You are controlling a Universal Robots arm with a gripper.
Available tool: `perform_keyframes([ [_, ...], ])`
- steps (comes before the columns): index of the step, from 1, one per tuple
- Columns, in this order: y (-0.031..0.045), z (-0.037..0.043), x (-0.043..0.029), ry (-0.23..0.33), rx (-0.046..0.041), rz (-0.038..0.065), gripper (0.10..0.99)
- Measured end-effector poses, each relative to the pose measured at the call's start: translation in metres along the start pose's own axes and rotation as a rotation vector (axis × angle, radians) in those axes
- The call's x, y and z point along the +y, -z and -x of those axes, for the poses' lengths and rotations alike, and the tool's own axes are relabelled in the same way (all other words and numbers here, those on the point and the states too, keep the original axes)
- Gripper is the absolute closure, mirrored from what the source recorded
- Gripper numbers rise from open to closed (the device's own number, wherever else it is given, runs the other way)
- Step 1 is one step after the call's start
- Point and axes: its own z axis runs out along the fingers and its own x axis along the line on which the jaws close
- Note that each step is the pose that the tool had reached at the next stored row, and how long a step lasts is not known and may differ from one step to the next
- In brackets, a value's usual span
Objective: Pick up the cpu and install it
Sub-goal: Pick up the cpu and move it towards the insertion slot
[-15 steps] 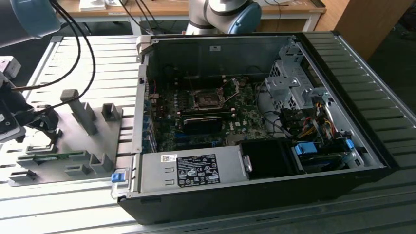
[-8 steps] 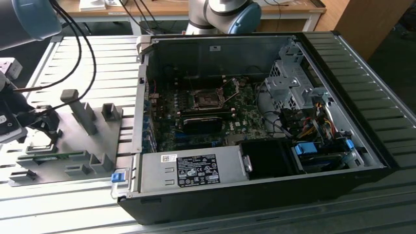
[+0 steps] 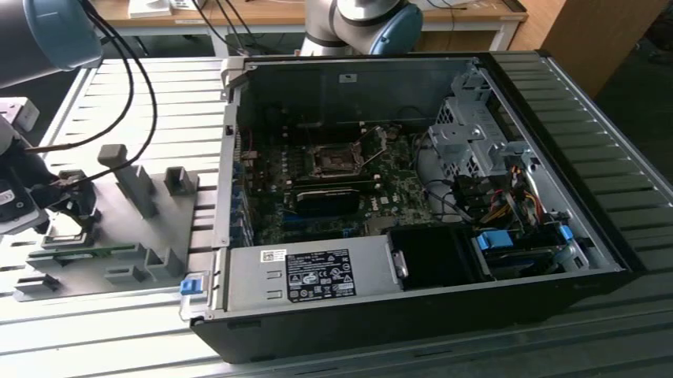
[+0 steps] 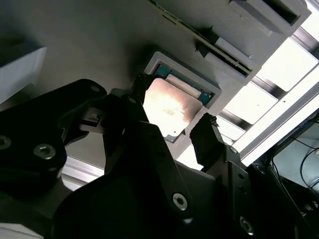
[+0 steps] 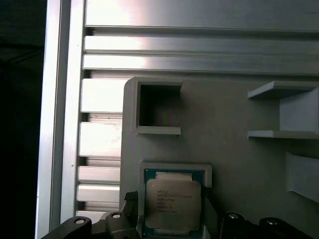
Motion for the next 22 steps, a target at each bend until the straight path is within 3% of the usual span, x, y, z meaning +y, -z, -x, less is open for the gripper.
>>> perform_keyframes([
  [14,-0.0013,0.0000,0.0015,0.000,-0.0002,0.001,0.451],
  [16,-0.0015,0.0000,0.0014,0.000,-0.0002,0.001,0.467],
  [17,-0.0017,0.0000,0.0015,0.000,-0.0003,0.001,0.533],
  [22,-0.0012,0.0001,0.0015,0.000,-0.0006,0.001,0.545],
])
